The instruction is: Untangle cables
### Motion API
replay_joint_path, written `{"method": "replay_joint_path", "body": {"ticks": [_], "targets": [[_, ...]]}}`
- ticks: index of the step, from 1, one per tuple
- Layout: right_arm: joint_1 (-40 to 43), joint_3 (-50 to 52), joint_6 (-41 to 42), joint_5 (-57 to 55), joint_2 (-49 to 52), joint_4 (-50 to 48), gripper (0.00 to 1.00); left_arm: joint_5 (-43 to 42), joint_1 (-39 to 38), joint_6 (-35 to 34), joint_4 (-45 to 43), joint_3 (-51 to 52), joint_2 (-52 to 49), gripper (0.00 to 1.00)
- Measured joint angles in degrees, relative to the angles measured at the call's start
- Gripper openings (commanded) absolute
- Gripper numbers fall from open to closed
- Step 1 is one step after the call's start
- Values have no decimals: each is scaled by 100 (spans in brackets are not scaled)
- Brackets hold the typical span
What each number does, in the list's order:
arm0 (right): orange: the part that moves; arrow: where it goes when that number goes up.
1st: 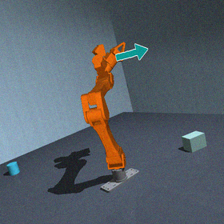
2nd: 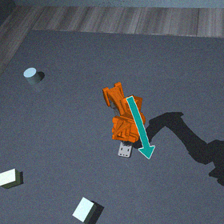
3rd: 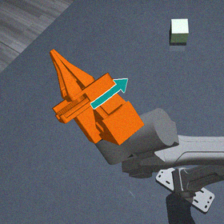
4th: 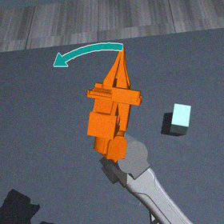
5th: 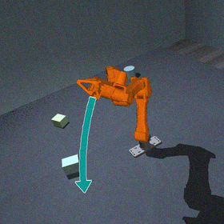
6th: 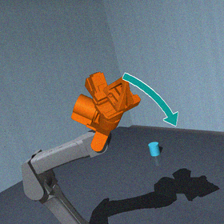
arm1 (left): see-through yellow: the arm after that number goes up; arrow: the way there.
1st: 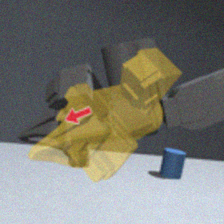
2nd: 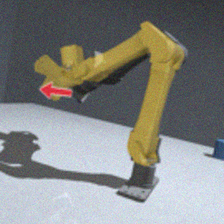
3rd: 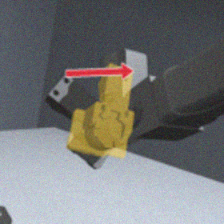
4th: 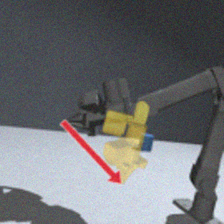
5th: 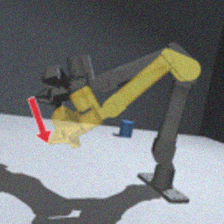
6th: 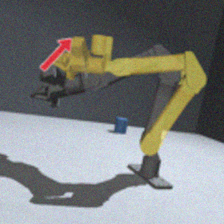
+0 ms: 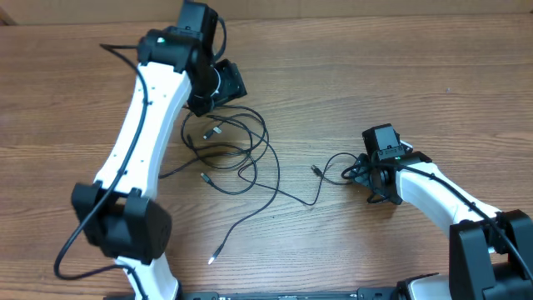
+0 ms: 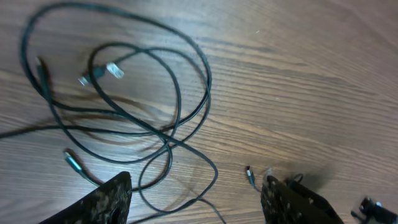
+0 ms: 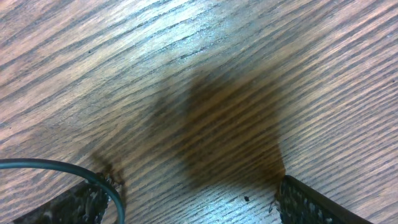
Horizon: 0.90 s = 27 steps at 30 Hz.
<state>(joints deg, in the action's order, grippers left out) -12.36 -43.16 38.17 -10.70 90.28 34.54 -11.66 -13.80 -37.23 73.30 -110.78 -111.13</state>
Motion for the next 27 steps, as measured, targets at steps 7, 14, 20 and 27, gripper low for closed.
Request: {"method": "replay_joint_path", "body": {"ticks": [7, 14, 20, 27], "targets": [[0, 0, -2, 0, 0, 0, 84, -98, 0, -546, 216, 0, -538, 65], [0, 0, -2, 0, 0, 4, 84, -144, 0, -852, 282, 0, -1102, 64], [0, 0, 0, -2, 0, 2, 84, -103, 0, -970, 271, 0, -1510, 39], [0, 0, 0, -4, 0, 11, 84, 275, 0, -1067, 236, 0, -1578, 4]]}}
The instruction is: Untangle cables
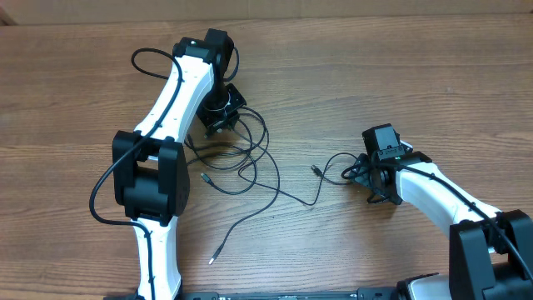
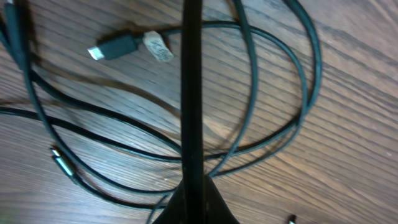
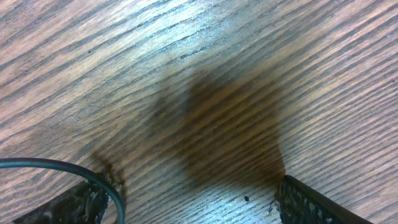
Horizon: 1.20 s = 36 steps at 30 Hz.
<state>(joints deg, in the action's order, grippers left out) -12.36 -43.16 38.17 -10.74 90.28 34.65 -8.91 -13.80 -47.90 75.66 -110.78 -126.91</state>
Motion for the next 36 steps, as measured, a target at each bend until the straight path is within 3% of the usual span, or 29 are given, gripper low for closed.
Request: {"method": "replay_joint_path", "body": {"ticks": [9, 19, 27, 36], "targets": [[0, 0, 2, 2, 0, 17, 84, 564, 162, 199, 398, -240, 286, 4], [0, 0, -2, 2, 0, 17, 84, 975, 549, 1163, 162, -1587, 2522, 4], [0, 0, 0, 2, 0, 15, 84, 1163, 1853, 1252, -404, -1930, 3934, 4], [0, 0, -2, 2, 0, 15, 84, 2002, 3305, 960, -264, -1932, 3685, 4]]}}
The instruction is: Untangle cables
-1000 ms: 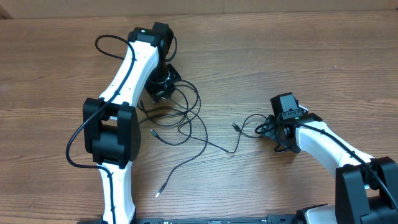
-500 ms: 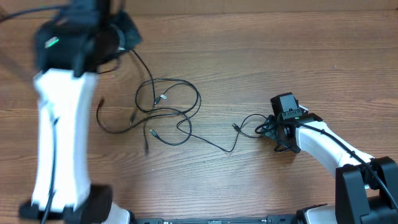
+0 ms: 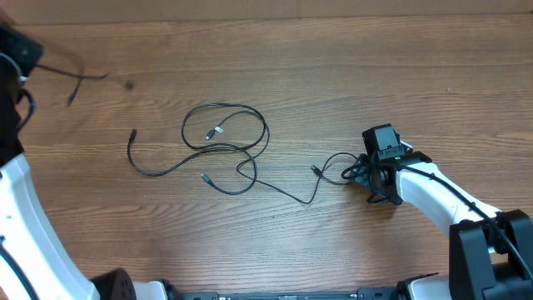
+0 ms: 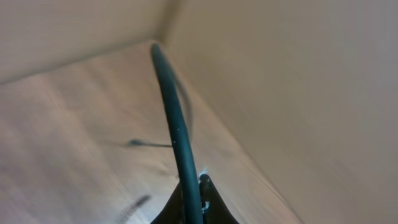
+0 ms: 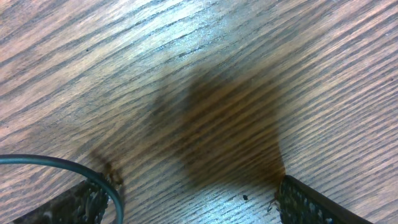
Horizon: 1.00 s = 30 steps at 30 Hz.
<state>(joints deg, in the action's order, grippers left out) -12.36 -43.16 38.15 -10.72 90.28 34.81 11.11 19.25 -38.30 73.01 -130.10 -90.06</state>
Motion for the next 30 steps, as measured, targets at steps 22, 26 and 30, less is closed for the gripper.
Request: {"method": "replay_joint_path", "body": {"ticks": [22, 26, 30], "targets": [[0, 0, -52, 2, 0, 2, 84, 328, 1349, -203, 431, 11, -2157, 86], [0, 0, -52, 2, 0, 2, 84, 306, 1349, -212, 472, 15, -2205, 99], [0, 0, -50, 2, 0, 2, 84, 74, 1349, -208, 518, 15, -2205, 100]]}}
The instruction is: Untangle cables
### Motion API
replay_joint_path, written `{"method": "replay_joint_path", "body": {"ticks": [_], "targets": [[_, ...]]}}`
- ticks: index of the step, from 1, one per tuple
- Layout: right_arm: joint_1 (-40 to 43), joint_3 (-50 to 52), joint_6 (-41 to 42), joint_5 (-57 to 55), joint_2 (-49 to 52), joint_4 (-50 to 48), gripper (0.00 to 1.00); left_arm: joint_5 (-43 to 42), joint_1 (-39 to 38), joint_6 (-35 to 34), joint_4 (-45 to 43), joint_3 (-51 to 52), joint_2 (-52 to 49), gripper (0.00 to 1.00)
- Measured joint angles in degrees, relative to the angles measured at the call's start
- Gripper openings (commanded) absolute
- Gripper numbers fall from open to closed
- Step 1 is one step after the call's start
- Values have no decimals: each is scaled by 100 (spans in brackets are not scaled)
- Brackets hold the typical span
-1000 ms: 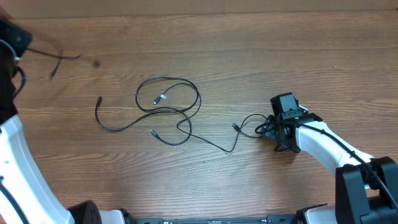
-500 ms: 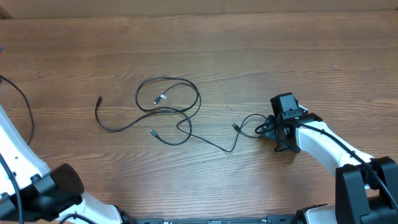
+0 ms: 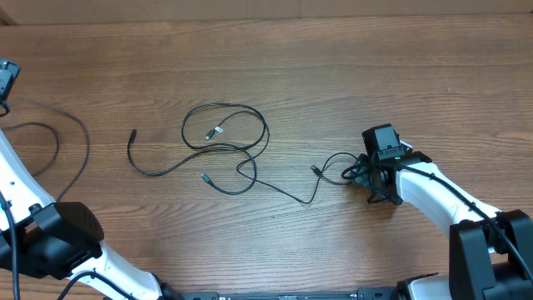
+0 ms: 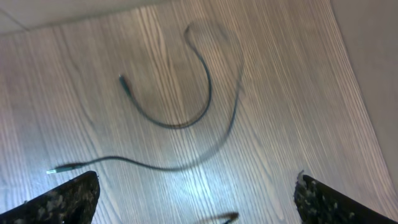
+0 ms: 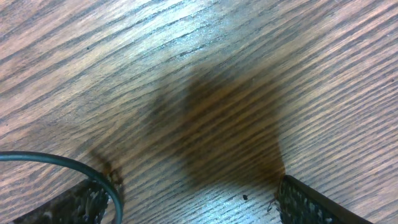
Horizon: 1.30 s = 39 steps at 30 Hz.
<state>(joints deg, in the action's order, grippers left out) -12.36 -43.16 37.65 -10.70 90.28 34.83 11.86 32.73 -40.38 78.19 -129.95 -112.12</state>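
Note:
One black cable (image 3: 87, 146) lies by itself at the table's far left. In the left wrist view this cable (image 4: 207, 93) shows blurred on the wood below my left gripper (image 4: 196, 199), which is open and holds nothing. The remaining black cables (image 3: 265, 129) form a loose loop with crossing strands at mid-table. A thin strand (image 3: 312, 200) runs right from them to a small bundle (image 3: 346, 171) beside my right gripper (image 3: 376, 179). The right gripper (image 5: 193, 199) is open, low over the wood, with a cable (image 5: 62, 163) curving past its left finger.
The wooden table (image 3: 375, 75) carries only the cables. The left arm's base (image 3: 50, 242) stands at the front left and the right arm's base (image 3: 491, 250) at the front right. A beige wall (image 4: 373, 74) borders the table in the left wrist view.
My left gripper was shut on a cable held up at the far left. Now it is open and that cable lies on the table at the left. The right arm is unchanged.
My left gripper stood open above the tangle at mid-table, then shut on one cable there. Later it held that cable at the far left, away from the thinner pile. Now the cable lies apart, released. The right gripper stayed by its bundle throughout.

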Motion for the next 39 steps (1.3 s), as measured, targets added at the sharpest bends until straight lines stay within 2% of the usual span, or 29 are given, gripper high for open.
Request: {"method": "replay_joint_path", "body": {"ticks": [7, 13, 23, 39], "targets": [[0, 0, 0, -2, 0, -7, 85, -789, -57, 48, 181, 0, 0, 100], [0, 0, -13, 7, 0, -7, 85, -1141, -564, 256, 332, 0, 0, 99], [0, 0, -17, 46, 0, -52, 85, -1279, -1950, 1419, 501, 59, 0, 99], [0, 0, -17, 85, 0, -70, 88, -1360, -4000, 2441, 323, 1982, 0, 99]]}}
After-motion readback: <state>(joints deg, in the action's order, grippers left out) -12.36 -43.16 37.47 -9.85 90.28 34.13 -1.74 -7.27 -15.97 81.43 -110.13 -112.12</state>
